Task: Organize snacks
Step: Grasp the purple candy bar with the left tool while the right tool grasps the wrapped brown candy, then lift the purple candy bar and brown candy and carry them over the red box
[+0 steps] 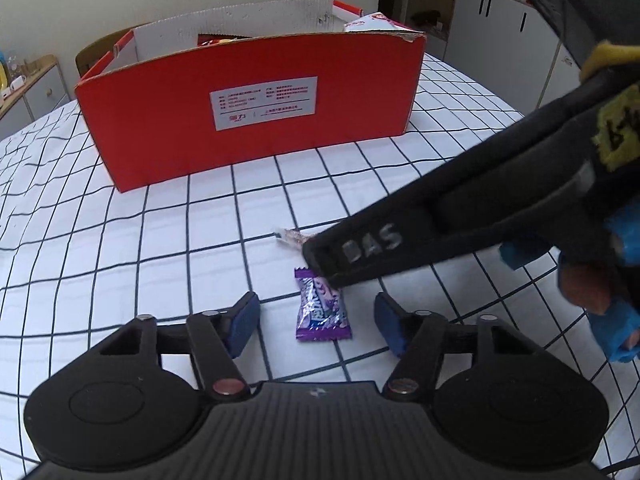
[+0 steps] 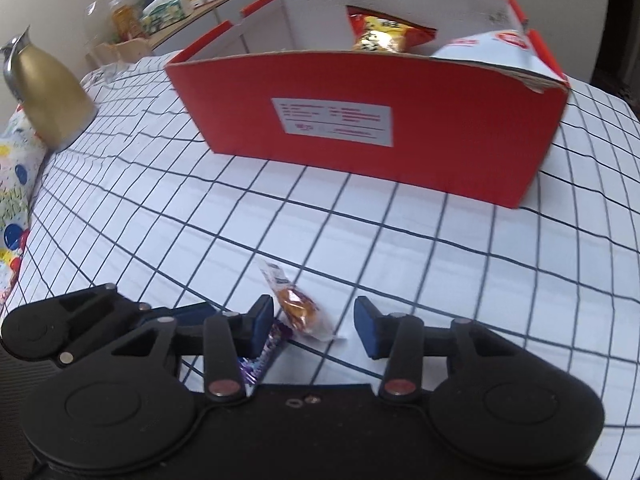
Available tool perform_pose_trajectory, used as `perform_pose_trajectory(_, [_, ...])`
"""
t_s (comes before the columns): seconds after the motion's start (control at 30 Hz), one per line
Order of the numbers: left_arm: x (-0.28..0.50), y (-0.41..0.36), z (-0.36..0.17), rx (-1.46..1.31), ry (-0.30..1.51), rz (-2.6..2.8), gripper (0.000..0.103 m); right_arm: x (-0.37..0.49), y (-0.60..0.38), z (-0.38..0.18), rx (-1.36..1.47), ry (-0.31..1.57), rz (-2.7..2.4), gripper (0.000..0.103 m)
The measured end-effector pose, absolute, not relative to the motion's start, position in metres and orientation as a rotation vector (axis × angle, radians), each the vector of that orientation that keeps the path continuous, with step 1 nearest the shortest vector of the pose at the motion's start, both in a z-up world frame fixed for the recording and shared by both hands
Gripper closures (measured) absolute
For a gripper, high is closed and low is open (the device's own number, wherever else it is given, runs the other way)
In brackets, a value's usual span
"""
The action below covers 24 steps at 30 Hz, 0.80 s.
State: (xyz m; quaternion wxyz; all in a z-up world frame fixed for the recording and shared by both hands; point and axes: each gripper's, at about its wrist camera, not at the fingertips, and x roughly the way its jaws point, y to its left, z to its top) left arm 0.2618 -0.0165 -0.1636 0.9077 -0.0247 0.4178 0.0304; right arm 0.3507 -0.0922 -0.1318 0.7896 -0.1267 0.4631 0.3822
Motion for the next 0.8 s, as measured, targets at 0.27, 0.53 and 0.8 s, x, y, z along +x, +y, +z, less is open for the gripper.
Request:
perform_pose_trajectory(0.27, [0.269, -0.024, -0.162, -0.019, 0.867, 0.064, 0.073, 0.347, -0.083, -0.136, -0.346, 0.969, 0.813, 0.080])
perform_pose_trajectory(0.53, [0.269, -0.015, -0.161, -0.039, 0.884, 0.048, 0.084, 0.353, -0.100, -0.136, -0.245, 0.981, 0.708, 0.084])
perform_pose_trajectory(0.8, [0.252, -0.004, -0.158, -0.067, 0.912, 0.065, 0.085, 0.343, -0.124, -0.130, -0.150, 0.976, 0.607, 0.091])
